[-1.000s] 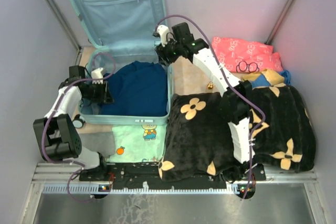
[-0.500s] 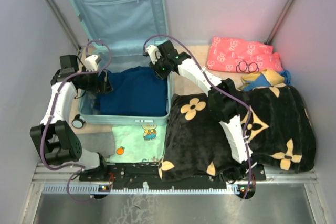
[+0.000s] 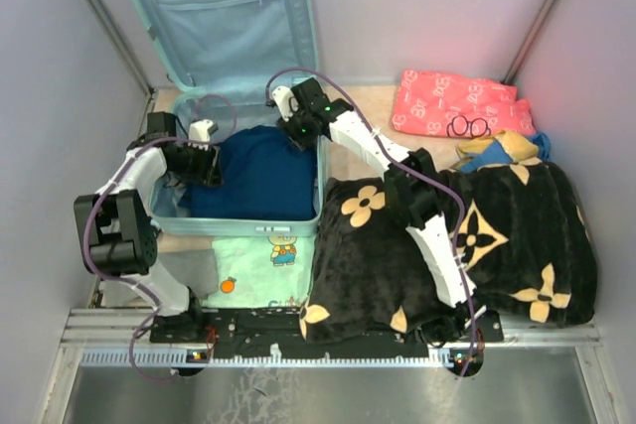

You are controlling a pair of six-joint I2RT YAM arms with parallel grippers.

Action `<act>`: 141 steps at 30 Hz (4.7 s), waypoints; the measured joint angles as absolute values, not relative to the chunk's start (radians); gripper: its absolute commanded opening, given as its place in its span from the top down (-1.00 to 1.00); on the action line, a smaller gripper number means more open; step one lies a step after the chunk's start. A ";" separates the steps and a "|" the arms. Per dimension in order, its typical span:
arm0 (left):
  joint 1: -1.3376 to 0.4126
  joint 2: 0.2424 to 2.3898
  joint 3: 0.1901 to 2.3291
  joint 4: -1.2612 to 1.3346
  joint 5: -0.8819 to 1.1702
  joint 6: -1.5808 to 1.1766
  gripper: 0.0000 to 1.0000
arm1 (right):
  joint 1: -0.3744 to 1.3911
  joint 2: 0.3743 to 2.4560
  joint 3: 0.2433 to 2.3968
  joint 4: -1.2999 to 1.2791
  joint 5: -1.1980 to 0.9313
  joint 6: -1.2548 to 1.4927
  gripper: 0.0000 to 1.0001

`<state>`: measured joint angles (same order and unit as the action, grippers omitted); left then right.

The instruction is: Pack the luggage

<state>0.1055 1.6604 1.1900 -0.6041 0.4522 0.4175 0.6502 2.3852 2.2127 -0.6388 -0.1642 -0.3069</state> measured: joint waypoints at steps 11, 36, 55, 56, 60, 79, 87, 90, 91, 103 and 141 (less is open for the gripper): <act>0.160 1.567 1.196 -0.754 0.493 0.474 -0.99 | 0.649 2.318 2.120 -0.599 -0.246 -0.320 -0.60; 0.561 0.971 0.986 -1.395 0.412 1.524 -0.83 | 0.514 1.857 1.869 -0.545 -0.529 -0.171 -0.98; 0.588 1.021 0.677 -1.100 0.240 1.874 -0.90 | 0.512 1.784 1.794 -0.578 -0.544 -0.171 -0.98; 0.590 1.027 0.663 -1.078 0.239 1.888 -0.91 | 0.512 1.784 1.794 -0.581 -0.544 -0.172 -0.98; 0.592 1.065 0.601 -1.007 0.234 1.940 -0.83 | 0.512 1.784 1.794 -0.597 -0.542 -0.175 -0.98; 0.600 1.007 0.622 -1.142 0.334 2.048 0.90 | 0.512 1.784 1.794 -0.599 -0.515 -0.182 -0.98; 0.600 0.920 0.840 -1.327 0.471 2.066 1.00 | 0.512 1.784 1.794 -0.598 -0.506 -0.182 -0.98; 0.600 0.895 0.925 -1.365 0.519 2.064 1.00 | 0.512 1.784 1.794 -0.598 -0.505 -0.181 -0.98; 0.600 0.898 0.963 -1.375 0.537 2.060 1.00 | 0.512 1.784 1.794 -0.598 -0.505 -0.181 -0.98; 0.497 1.258 1.412 -1.256 0.761 1.831 1.00 | 0.511 1.810 1.810 -0.591 -0.490 -0.180 -0.98; -0.199 2.412 2.146 -0.636 0.514 1.321 0.26 | 0.237 1.821 1.793 -0.593 -0.473 -0.171 -0.98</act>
<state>-0.1989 2.4123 2.1464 -0.6361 0.5137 1.3212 0.2367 1.8210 1.7931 -0.5930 -0.4732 -0.1711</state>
